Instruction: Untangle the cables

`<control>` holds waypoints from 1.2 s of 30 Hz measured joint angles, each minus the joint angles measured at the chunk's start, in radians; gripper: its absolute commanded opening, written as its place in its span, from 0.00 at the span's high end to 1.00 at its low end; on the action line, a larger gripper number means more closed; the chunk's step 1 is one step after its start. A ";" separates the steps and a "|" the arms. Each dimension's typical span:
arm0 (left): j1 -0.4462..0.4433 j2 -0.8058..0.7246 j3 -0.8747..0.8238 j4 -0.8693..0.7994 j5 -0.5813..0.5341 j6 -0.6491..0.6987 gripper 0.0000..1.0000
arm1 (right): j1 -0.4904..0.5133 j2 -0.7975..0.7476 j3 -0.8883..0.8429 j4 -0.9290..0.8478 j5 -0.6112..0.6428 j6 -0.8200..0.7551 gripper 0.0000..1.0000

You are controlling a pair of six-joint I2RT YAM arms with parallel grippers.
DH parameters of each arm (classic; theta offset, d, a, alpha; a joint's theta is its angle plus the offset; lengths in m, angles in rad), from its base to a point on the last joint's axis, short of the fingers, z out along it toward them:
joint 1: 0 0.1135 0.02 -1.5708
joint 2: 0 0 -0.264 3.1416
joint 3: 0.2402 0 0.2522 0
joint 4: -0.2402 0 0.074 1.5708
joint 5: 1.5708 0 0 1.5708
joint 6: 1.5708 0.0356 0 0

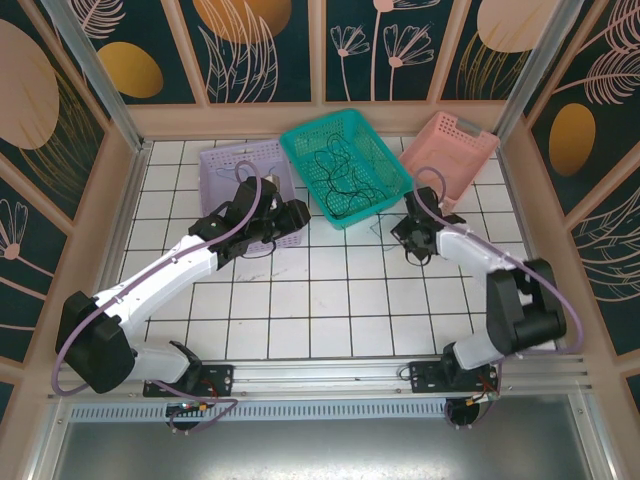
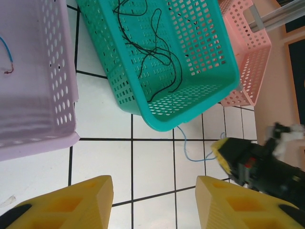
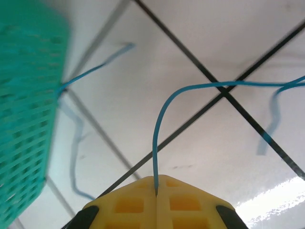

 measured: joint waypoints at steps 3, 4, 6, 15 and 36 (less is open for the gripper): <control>0.000 0.000 0.003 0.000 0.011 -0.007 0.45 | 0.042 -0.093 0.040 -0.046 0.026 -0.087 1.00; 0.000 0.002 0.008 0.000 0.021 -0.008 0.43 | 0.055 -0.115 0.056 -0.063 0.032 -0.124 1.00; 0.000 0.006 0.023 0.003 0.037 -0.011 0.40 | 0.078 -0.148 0.081 -0.092 0.037 -0.193 1.00; -0.001 0.082 0.090 0.029 0.154 -0.035 0.36 | 0.116 -0.292 0.163 -0.185 -0.056 -0.468 1.00; -0.008 0.217 0.016 -0.012 0.291 -0.155 0.30 | 0.257 -0.375 0.175 -0.183 -0.364 -0.703 1.00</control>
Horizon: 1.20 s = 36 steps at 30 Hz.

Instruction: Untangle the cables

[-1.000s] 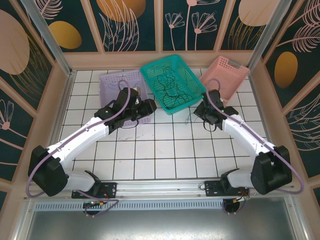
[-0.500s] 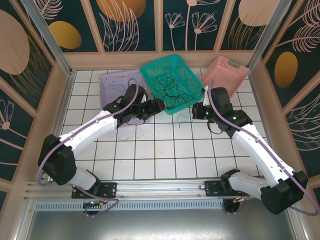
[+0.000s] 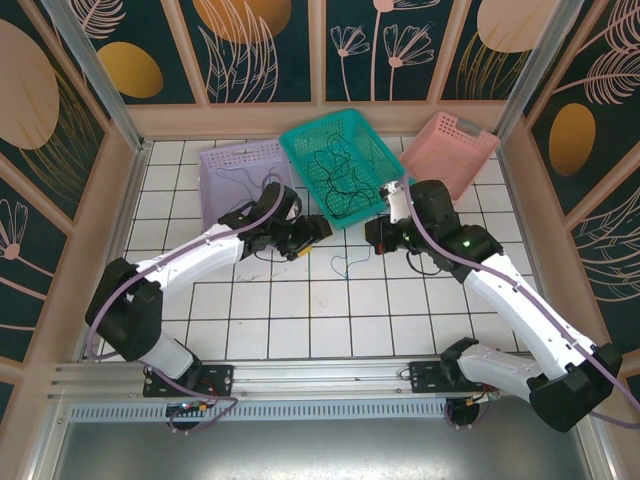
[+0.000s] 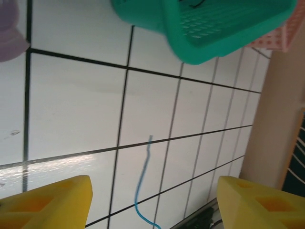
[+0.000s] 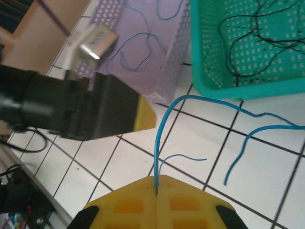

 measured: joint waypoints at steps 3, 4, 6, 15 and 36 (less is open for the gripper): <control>0.000 0.021 -0.002 -0.010 0.019 0.006 0.30 | 0.012 -0.002 0.000 0.000 -0.022 -0.010 1.00; 0.000 0.026 -0.002 -0.011 0.027 0.007 0.30 | 0.015 -0.002 0.000 0.002 -0.028 -0.011 1.00; -0.003 0.034 -0.002 -0.011 0.040 0.010 0.30 | 0.021 -0.003 0.000 0.008 -0.041 -0.014 1.00; -0.023 0.134 0.033 -0.080 0.097 0.108 0.36 | 0.034 -0.004 0.004 0.035 -0.069 -0.014 1.00; -0.044 0.172 0.033 -0.064 0.153 0.096 0.80 | 0.040 -0.013 0.004 0.050 -0.074 -0.013 1.00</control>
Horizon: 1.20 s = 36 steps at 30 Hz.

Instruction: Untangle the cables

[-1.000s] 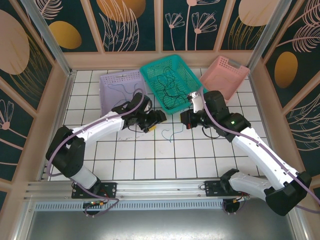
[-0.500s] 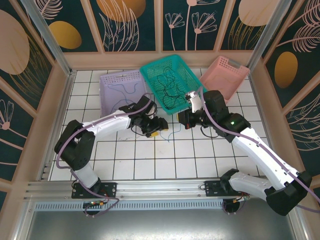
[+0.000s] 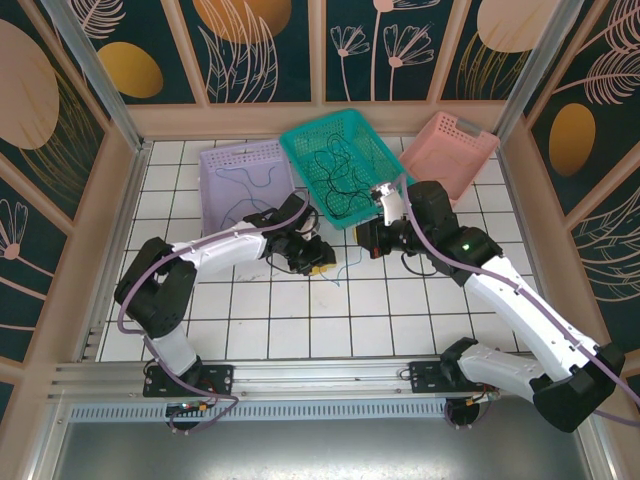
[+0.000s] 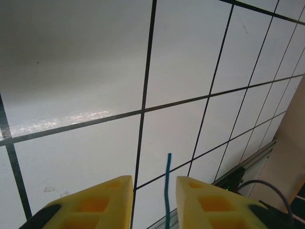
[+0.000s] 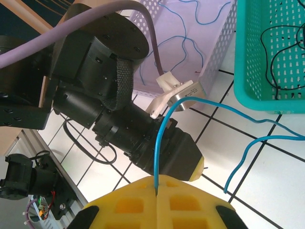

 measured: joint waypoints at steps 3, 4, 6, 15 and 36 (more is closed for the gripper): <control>0.000 0.005 0.001 -0.002 -0.016 -0.005 0.92 | 0.000 -0.011 0.000 0.003 0.000 0.001 1.00; 0.000 0.005 0.003 -0.004 -0.030 -0.004 0.98 | 0.000 -0.017 0.000 0.003 0.000 0.004 1.00; 0.000 0.004 0.015 -0.010 -0.068 -0.008 1.00 | 0.000 -0.031 -0.003 0.004 0.001 0.014 1.00; 0.000 -0.185 0.103 -0.058 -0.407 -0.062 1.00 | 0.002 -0.156 -0.203 0.027 0.048 0.230 1.00; -0.001 -0.398 -0.254 -0.034 -0.458 -0.043 1.00 | -0.066 -0.013 -0.313 -0.035 0.132 0.665 0.50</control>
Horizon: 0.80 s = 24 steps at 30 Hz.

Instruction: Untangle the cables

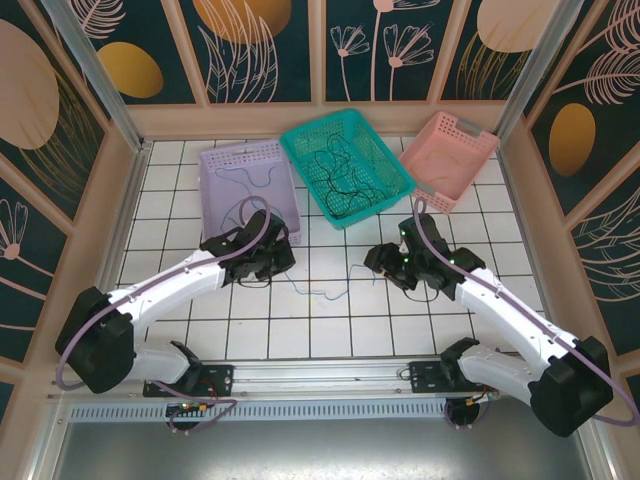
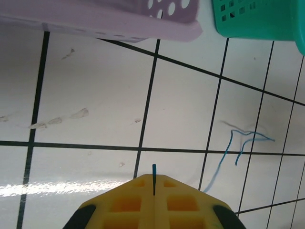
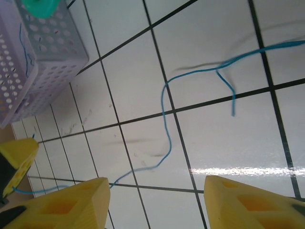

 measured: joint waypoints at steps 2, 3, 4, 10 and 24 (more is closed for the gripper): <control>0.000 -0.007 -0.008 -0.002 -0.007 0.010 1.00 | 0.000 0.000 0.005 -0.023 0.025 0.017 0.51; 0.000 -0.009 -0.011 -0.003 -0.012 0.012 1.00 | -0.001 0.000 0.006 -0.036 0.040 0.022 0.52; 0.000 -0.010 -0.013 -0.003 -0.015 0.015 1.00 | 0.000 0.002 0.008 -0.048 0.058 0.029 0.53; 0.000 -0.018 -0.020 -0.004 -0.018 0.018 1.00 | 0.001 0.077 0.009 -0.049 0.140 0.057 0.55; 0.000 -0.018 -0.020 -0.003 -0.018 0.018 1.00 | 0.005 0.391 0.018 0.164 0.184 0.302 0.58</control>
